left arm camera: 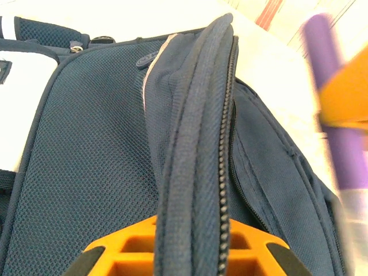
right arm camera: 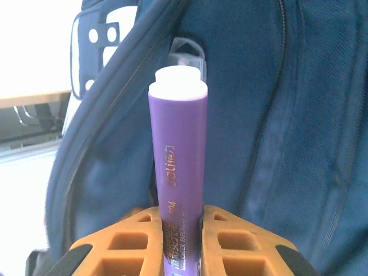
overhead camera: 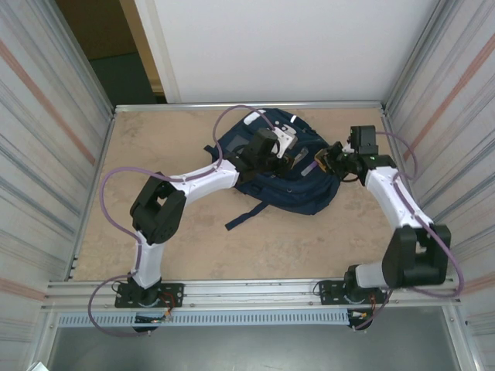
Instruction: Pack the student bag
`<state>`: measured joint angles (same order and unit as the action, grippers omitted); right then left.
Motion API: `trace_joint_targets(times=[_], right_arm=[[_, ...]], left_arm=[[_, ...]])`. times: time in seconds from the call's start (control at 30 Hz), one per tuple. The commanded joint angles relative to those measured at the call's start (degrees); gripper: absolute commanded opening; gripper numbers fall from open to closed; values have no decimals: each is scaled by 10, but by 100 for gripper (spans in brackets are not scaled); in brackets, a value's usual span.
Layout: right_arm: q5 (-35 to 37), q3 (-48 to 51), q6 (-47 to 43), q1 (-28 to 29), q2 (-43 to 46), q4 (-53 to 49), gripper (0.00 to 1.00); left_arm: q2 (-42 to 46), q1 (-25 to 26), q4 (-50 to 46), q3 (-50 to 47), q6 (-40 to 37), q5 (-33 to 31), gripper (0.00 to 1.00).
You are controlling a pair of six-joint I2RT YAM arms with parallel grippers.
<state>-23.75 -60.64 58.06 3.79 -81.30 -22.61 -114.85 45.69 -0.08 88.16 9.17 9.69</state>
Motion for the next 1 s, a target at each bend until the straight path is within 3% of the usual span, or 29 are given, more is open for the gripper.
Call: trace_joint_targets(times=[0.0, 0.23, 0.37, 0.5, 0.57, 0.73, 0.87, 0.97], right_arm=[[4, -18, 16, 9, -47, 55, 17], [9, -36, -14, 26, -139, 92, 27], [-6, -41, -40, 8, -156, 66, 47], [-36, -30, -89, -28, -124, 24, 50], [-36, -18, -111, -43, -91, -16, 52], [19, 20, -179, -51, -9, -100, 56], [29, 46, -230, -44, 22, -123, 56], [23, 53, -268, -22, 35, -131, 56]], left_arm=[[56, 1, 72, -2, 23, 44, 0], [55, 0, 100, -28, 34, 55, 0], [56, -1, 108, -40, 33, 50, 0], [63, -6, 115, -63, 43, 68, 21], [79, -7, 112, -82, 45, 89, 40], [148, -9, 49, -134, 16, 122, 58], [169, -17, -79, -129, 38, 64, 72], [134, -29, -176, -91, 117, -10, 75]])
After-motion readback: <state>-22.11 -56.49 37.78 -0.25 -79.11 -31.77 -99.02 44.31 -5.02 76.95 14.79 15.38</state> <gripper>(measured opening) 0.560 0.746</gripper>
